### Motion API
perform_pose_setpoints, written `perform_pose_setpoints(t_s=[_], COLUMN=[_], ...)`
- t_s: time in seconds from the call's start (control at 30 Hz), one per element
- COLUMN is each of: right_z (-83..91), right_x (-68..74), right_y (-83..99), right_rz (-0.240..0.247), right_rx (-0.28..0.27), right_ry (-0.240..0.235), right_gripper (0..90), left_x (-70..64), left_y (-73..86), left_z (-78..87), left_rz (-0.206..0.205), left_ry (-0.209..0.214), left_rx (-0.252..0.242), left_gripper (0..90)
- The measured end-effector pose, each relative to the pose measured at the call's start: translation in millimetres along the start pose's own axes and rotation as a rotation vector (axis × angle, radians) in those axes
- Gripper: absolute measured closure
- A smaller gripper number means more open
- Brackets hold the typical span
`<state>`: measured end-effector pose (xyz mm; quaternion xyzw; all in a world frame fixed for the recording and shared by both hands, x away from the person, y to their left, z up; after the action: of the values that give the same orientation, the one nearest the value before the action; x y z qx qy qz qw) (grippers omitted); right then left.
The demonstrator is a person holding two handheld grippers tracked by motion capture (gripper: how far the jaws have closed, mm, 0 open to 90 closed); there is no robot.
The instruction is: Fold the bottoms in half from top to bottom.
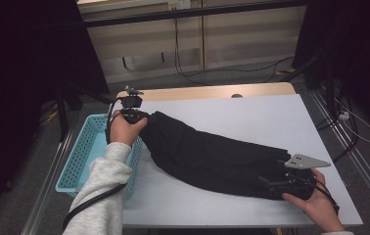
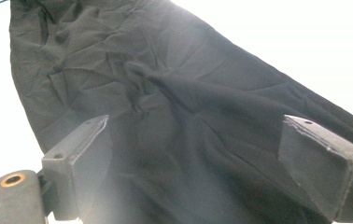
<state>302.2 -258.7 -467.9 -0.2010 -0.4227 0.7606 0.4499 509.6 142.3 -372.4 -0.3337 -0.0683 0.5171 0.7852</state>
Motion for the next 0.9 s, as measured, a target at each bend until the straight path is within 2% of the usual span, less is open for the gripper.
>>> perform_pose_setpoints(t_s=[0.5, 0.9], right_z=[-1.9, -4.0], right_x=[4.6, 6.5], right_y=[0.1, 1.2], right_rz=[0.011, 0.02], right_rx=[0.008, 0.017], right_ry=[-0.014, -0.021], right_gripper=[10.2, 10.2], left_x=[-48.1, -69.5], left_y=[16.9, 37.6], left_z=[-21.6, -42.6], left_rz=[-0.077, -0.099], left_ry=[0.09, 0.153], left_rx=[-0.005, -0.011], left_gripper=[86.4, 86.2])
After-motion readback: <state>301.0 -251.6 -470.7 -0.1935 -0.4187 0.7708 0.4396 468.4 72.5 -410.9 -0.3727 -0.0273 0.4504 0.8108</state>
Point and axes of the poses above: each handheld gripper's, and its own axes: z roughly backward along the jaws, y roughly out of its underside, x roughly to its left, the point moved 4 cm from there along -z, roughly forward along the jaws
